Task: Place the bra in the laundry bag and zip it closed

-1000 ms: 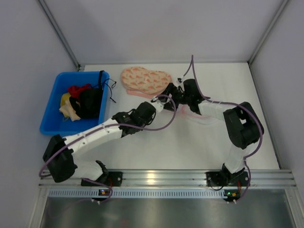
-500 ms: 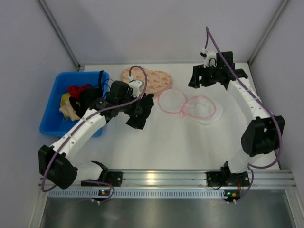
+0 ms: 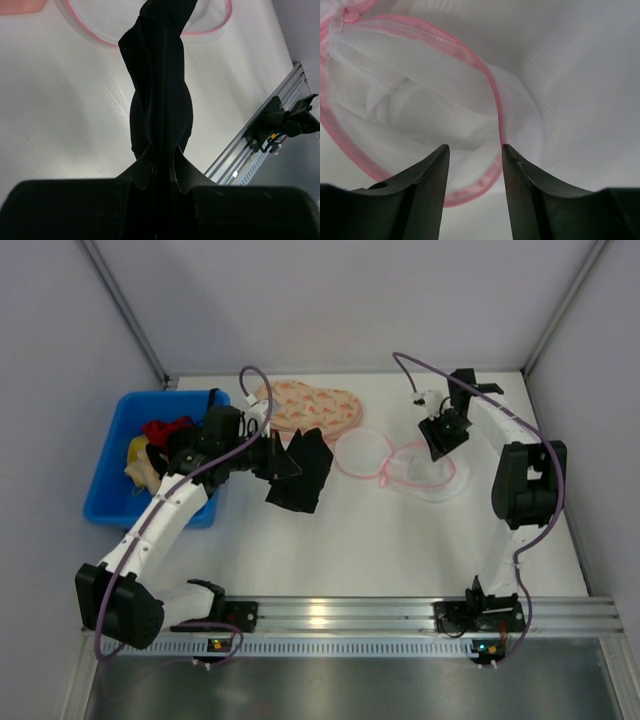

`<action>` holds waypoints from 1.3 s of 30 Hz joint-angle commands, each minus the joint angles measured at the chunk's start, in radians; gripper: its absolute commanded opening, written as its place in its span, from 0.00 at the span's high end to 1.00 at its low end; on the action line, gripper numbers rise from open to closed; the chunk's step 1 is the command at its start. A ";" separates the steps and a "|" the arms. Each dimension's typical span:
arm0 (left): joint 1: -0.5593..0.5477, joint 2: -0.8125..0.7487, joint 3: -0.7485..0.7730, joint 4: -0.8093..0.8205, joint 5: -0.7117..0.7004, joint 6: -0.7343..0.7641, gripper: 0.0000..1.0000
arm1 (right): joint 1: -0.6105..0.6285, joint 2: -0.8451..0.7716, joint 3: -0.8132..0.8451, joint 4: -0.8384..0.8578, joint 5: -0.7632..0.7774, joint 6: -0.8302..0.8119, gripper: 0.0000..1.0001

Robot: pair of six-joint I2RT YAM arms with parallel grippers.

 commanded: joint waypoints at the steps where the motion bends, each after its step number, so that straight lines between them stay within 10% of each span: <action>1: 0.034 -0.052 -0.026 0.091 0.100 -0.062 1.00 | -0.005 0.020 0.084 0.004 0.046 -0.062 0.53; 14: 0.074 -0.069 -0.071 0.101 0.129 -0.085 1.00 | 0.001 0.103 0.147 -0.026 0.049 -0.116 0.66; 20: 0.094 -0.089 -0.106 0.156 0.201 -0.146 1.00 | 0.037 0.062 0.138 -0.040 -0.032 -0.139 0.99; 39: -0.073 0.136 -0.224 0.380 0.485 -0.381 1.00 | 0.307 -0.259 -0.074 0.107 -0.187 0.134 1.00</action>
